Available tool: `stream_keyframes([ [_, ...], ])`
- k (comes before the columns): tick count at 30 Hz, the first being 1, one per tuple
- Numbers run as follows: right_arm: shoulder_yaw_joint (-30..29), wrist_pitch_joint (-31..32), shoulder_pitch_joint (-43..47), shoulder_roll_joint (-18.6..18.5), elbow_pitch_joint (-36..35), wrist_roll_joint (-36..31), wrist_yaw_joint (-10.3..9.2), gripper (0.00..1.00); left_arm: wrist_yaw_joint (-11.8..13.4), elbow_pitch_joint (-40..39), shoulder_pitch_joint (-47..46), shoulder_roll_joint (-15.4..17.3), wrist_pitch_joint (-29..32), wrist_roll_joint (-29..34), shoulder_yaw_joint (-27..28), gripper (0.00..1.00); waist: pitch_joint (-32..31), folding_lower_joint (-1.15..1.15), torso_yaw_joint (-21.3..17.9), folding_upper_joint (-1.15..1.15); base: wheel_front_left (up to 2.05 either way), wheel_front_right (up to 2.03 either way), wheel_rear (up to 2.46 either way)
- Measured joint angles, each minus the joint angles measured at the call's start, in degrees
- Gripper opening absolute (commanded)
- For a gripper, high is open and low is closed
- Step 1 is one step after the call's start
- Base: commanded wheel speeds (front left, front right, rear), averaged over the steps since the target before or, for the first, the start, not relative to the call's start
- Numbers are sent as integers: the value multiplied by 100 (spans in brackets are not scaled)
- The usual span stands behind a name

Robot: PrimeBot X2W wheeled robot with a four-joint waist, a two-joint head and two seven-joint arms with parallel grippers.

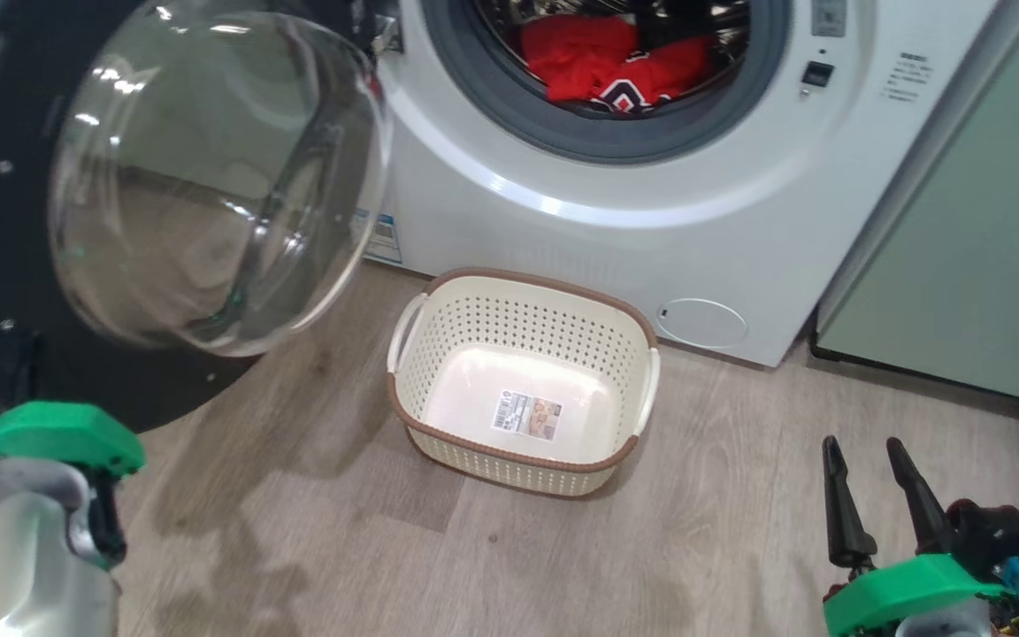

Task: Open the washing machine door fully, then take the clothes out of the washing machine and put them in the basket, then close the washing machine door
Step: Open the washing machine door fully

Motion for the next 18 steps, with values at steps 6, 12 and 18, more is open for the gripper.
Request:
stream_keyframes([
  [6, 25, 0, -15, -4, 14, 5, 0, 100, -53, 221, -123, 64, 0, 192, 488, 0, 58, 0, -183, 0, 0, 0, 0],
  [12, 15, 0, -14, -4, 38, 7, 0, 100, -316, 188, -111, 37, 0, 483, 758, 0, -26, 0, -282, 0, 0, 0, 0],
  [18, -19, 0, -9, -2, 38, 7, 0, 100, -664, -286, 305, -345, 0, 711, 853, 0, -180, 0, -443, 0, 0, 0, 0],
])
